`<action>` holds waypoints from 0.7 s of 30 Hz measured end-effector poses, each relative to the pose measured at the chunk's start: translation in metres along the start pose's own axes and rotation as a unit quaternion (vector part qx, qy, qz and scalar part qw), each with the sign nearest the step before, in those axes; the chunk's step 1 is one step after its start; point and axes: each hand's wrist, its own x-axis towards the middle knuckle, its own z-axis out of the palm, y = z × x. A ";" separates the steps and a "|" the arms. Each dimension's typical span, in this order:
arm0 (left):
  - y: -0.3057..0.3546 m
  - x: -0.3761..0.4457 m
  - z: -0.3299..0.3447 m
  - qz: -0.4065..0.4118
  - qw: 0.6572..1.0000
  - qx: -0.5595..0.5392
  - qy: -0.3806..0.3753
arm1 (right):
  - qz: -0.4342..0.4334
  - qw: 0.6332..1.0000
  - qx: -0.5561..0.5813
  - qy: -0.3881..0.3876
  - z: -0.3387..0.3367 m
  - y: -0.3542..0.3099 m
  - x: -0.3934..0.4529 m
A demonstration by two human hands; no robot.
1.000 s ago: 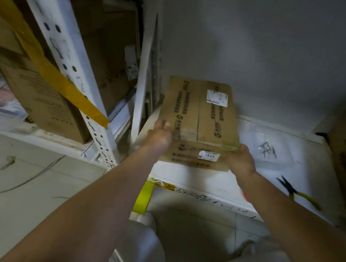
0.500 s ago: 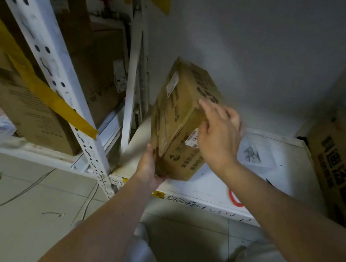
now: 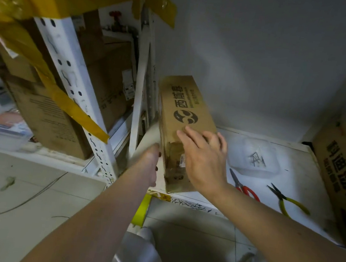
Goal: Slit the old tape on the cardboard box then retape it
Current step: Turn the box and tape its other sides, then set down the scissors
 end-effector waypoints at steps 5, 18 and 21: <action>0.021 -0.032 0.015 0.152 0.987 -0.046 -0.005 | 0.355 0.899 0.254 0.023 -0.014 0.014 0.005; -0.017 -0.006 0.013 0.059 0.964 -0.256 -0.050 | 0.095 0.970 0.108 -0.196 -0.021 -0.022 0.027; -0.031 0.011 0.008 0.040 0.956 -0.288 -0.049 | 0.031 0.958 0.100 -0.265 -0.003 -0.020 0.020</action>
